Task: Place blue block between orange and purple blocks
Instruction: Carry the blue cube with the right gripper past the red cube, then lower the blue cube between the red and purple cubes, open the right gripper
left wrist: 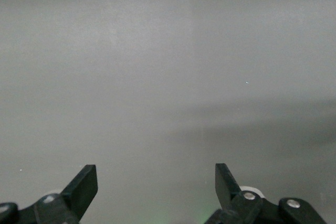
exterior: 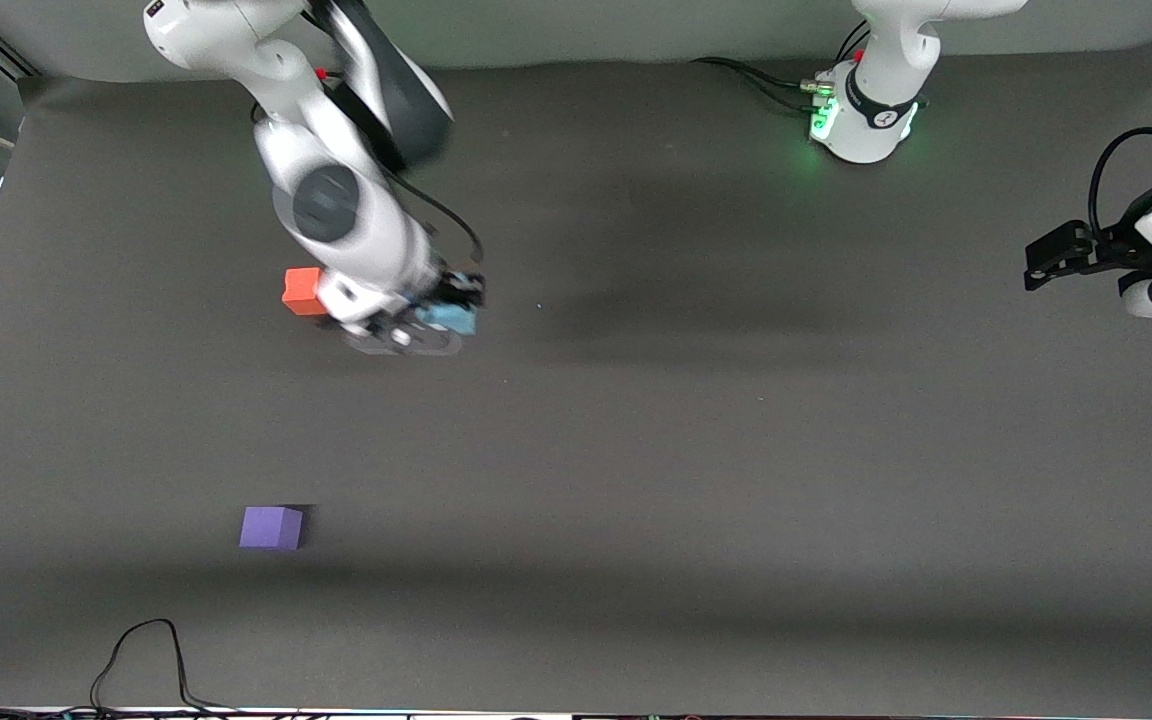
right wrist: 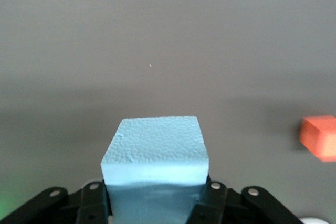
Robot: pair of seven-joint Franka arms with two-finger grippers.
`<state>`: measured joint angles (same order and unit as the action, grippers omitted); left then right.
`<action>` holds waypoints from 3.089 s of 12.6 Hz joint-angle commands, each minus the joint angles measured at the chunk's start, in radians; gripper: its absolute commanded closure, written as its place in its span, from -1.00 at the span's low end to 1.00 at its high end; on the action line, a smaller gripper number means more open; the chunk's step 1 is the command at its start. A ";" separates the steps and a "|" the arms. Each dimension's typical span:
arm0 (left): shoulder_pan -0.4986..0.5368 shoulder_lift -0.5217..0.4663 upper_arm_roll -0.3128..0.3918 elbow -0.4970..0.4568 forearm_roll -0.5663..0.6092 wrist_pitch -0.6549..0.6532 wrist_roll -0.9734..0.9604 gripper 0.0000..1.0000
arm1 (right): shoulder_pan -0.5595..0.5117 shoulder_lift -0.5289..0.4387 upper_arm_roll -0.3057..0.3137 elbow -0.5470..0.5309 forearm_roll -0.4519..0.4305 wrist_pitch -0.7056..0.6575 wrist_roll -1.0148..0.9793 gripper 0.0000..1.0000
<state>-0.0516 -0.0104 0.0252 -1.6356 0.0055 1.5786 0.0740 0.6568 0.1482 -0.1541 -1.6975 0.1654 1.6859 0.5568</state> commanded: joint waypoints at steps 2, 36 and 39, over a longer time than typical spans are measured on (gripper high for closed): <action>-0.011 -0.010 0.012 0.000 -0.009 -0.015 -0.029 -1.00 | 0.004 0.015 -0.112 0.239 0.017 -0.245 -0.052 0.25; -0.010 -0.005 0.012 -0.001 -0.025 0.001 -0.030 -1.00 | 0.038 0.564 -0.648 -0.192 0.520 0.383 -1.077 0.13; -0.010 -0.003 0.012 -0.004 -0.025 0.003 -0.030 -1.00 | 0.087 0.565 -0.639 -0.254 0.576 0.446 -1.074 0.12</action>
<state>-0.0522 -0.0098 0.0280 -1.6376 -0.0116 1.5803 0.0581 0.6962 0.7172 -0.7838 -1.9068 0.7017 2.0905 -0.5153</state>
